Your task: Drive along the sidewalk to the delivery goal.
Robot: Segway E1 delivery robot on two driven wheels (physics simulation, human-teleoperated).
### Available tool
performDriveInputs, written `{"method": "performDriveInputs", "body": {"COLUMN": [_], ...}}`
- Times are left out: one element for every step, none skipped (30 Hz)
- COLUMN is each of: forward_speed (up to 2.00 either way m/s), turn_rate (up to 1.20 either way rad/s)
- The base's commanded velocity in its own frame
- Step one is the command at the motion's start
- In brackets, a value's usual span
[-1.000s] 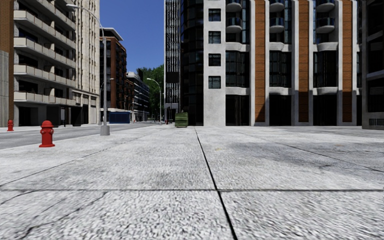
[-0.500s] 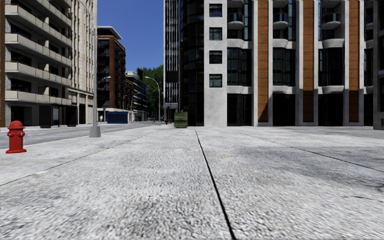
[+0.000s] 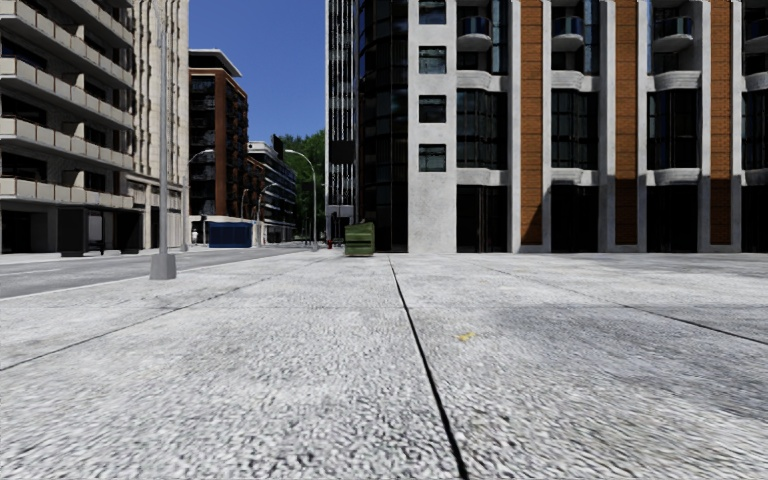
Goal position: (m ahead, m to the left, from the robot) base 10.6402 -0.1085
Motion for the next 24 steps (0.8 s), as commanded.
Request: {"method": "performDriveInputs", "body": {"forward_speed": [1.99,1.99,1.99,1.99,1.99,1.99,1.99,1.99,1.99,1.99,1.99,1.99,1.99,1.99,1.99,1.99,1.99,1.99,1.99,1.99,1.99,1.99,1.99,1.99], "turn_rate": [0.0,0.0,0.0,0.0,0.0,0.0,0.0,0.0,0.0,0.0,0.0,0.0,0.0,0.0,0.0,0.0,0.0,0.0,0.0,0.0,0.0,0.0,0.0,0.0]}}
